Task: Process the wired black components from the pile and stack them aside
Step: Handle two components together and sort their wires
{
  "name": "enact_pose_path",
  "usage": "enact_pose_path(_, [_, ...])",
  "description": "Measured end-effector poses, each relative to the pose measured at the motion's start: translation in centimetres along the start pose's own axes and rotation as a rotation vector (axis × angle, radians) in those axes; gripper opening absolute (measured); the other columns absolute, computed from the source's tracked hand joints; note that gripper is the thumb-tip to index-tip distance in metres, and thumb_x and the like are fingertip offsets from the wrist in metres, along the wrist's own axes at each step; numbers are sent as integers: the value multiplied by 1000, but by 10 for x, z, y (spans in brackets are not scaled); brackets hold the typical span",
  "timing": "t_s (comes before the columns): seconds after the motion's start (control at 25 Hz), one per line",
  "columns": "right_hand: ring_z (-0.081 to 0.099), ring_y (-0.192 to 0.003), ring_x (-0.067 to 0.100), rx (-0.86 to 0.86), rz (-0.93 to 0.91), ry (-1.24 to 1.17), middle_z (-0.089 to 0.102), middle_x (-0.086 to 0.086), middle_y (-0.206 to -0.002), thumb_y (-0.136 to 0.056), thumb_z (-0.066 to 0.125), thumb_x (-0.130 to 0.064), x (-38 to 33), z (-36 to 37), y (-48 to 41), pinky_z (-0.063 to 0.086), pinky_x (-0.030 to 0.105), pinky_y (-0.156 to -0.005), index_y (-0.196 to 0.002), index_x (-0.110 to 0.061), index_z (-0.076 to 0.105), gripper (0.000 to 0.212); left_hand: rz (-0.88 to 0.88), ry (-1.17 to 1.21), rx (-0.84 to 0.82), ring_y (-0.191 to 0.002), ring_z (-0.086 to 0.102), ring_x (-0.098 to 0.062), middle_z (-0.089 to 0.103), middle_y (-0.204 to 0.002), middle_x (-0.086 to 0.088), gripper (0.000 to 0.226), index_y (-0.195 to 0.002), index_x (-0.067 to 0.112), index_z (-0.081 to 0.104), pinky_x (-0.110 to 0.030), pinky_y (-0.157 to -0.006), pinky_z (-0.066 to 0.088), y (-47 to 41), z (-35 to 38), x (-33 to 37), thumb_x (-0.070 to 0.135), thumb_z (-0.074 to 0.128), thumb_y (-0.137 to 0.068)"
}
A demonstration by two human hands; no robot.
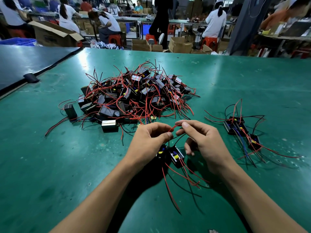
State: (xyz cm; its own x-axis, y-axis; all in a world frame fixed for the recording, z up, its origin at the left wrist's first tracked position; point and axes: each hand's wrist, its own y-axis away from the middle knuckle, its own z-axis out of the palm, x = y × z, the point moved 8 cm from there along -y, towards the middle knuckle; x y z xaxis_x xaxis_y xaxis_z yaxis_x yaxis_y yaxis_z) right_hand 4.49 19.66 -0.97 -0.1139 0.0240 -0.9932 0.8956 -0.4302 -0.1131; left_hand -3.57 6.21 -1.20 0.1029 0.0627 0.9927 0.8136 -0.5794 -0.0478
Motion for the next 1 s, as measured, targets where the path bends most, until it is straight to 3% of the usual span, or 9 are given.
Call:
enact_pose_path(0.12, [52,-47,13,-78,-6,-59,73,8,-92,-87,68,-24,0,2,0,41,20,-44,-102,-18,76,18,-15,5,-14,-73,67,-4,75,-80,-2,11,-89,16,75,-15,-67,52,-1,-2,-2,7,69,-87])
enact_pose_path(0.28, [55,-49,14,-77,-76,32,74,8,-92,-82,75,-30,-4,0,1,47,22,-49,-101,-22,75,21,-47,25,-36,-70,66,-4,74,-76,-1,12,-86,16,75,-15,-66,51,-2,-2,-4,6,69,-85])
enact_pose_path(0.52, [57,-43,15,84,-172,217,72,-2,-79,-88,76,-21,-7,-10,3,45,20,-47,-92,-25,73,6,-43,23,-45,-67,63,-5,74,-75,1,13,-84,18,74,-19,-65,50,-1,0,-4,6,69,-87])
enact_pose_path(1.0, [60,-49,15,44,-131,329,73,1,-86,-94,68,-17,-3,-8,3,47,22,-51,-92,-22,69,6,-11,-34,0,-68,64,-2,74,-76,2,12,-84,20,75,-14,-64,50,-6,-10,-9,10,70,-86])
